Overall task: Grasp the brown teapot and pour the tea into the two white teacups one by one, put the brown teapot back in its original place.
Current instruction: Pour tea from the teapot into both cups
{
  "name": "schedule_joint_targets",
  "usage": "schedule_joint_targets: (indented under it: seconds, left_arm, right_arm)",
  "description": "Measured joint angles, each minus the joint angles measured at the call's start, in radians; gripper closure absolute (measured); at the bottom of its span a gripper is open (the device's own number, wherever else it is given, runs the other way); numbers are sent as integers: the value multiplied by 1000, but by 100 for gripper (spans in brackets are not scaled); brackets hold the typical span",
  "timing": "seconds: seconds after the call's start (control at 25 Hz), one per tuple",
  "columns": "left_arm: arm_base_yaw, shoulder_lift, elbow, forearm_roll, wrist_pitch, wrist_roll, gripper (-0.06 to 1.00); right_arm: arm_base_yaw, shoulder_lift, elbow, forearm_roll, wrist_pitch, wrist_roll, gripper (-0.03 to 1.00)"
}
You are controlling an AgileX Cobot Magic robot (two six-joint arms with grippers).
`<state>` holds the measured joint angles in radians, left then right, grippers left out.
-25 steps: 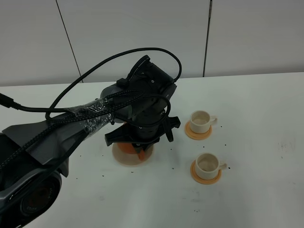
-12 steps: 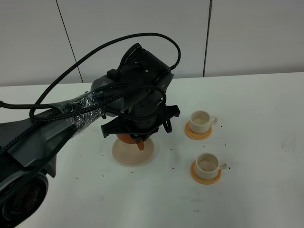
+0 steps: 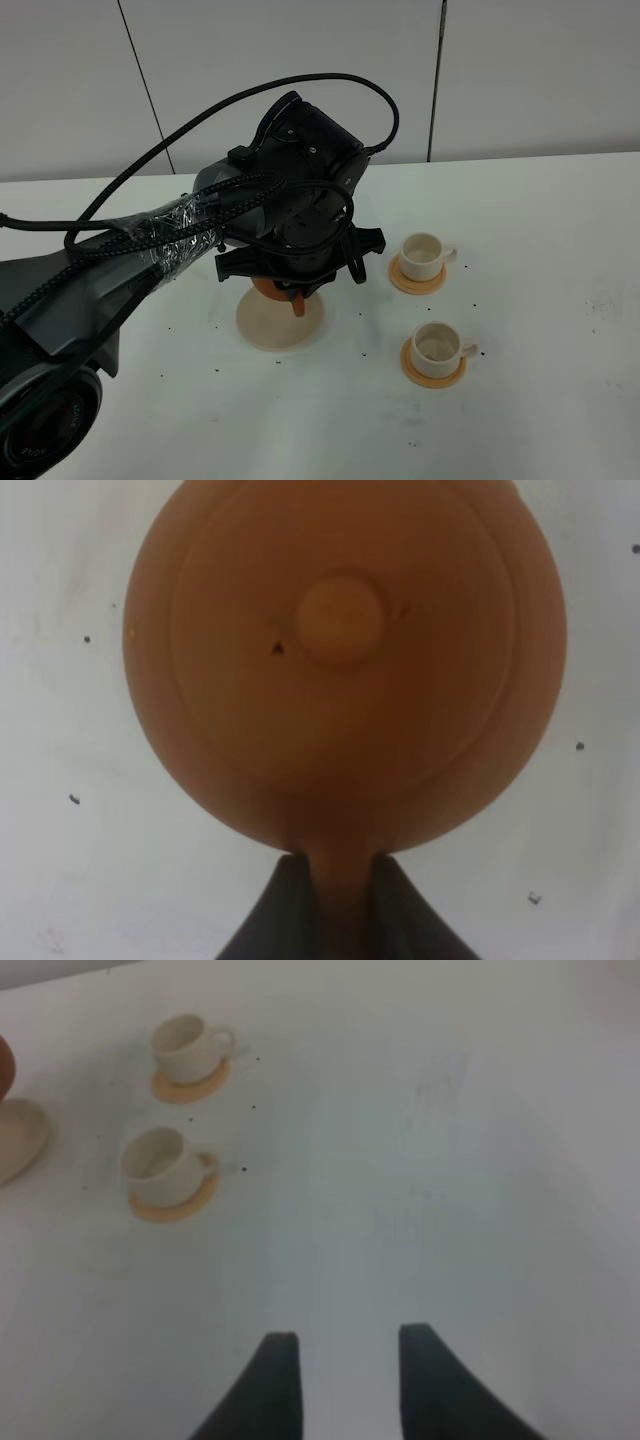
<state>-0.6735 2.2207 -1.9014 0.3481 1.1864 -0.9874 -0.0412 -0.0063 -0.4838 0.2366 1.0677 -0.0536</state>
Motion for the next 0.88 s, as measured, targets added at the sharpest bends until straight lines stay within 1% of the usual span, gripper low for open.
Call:
schedule_joint_targets:
  seconds: [0.2,0.36,0.56,0.88]
  left_arm:
    - [0,0,0,0,0,89,77]
    - [0,-2,0,4,0,131,77]
    - [0,-5,0,15,0,207,77]
    - [-5,-5,0,19,0,389,77]
  right_arm:
    - [0,0,0,0,0,1,73]
    - [0,0,0,0,0,2,73]
    - [0,0,0,0,0,2,73]
    - [0,0,0,0,0,2,73]
